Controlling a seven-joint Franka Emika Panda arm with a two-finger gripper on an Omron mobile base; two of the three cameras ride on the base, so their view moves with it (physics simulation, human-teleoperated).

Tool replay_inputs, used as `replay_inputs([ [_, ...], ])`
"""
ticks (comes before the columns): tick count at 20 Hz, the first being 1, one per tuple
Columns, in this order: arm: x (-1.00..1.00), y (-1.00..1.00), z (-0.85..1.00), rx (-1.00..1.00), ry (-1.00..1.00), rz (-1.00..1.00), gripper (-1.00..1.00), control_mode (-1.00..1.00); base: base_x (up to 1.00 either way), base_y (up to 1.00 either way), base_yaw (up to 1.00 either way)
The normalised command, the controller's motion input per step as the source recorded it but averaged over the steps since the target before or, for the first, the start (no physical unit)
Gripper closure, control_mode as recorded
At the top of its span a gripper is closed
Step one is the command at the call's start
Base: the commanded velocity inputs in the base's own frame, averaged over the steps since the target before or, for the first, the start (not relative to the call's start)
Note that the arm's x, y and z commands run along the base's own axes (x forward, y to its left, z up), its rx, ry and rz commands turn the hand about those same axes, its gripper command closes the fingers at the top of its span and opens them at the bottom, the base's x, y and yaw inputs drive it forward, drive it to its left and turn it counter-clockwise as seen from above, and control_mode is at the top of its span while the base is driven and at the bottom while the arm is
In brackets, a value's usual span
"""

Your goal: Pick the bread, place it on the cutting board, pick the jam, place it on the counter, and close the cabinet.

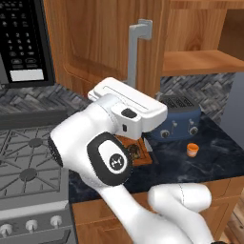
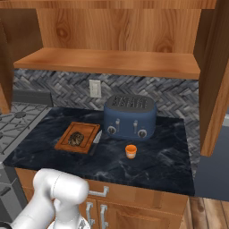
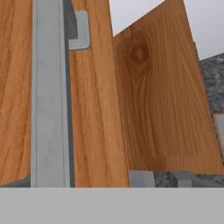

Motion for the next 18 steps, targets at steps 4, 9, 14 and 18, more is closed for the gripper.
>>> replay_inputs([
  [4,0.12,-0.36,0.00,0.00,0.00,0.03,-1.00,-1.00,0.00,0.00,0.00],
  [9,0.14,-0.31,0.00,0.00,0.00,0.03,-1.00,-1.00,0.00,0.00,0.00],
  [14,0.13,-0.26,0.00,0.00,0.00,0.04,-1.00,-1.00,0.00,0.00,0.00],
  [18,0.14,-0.25,-0.01,0.00,0.00,0.03,-1.00,-1.00,0.00,0.00,0.00],
])
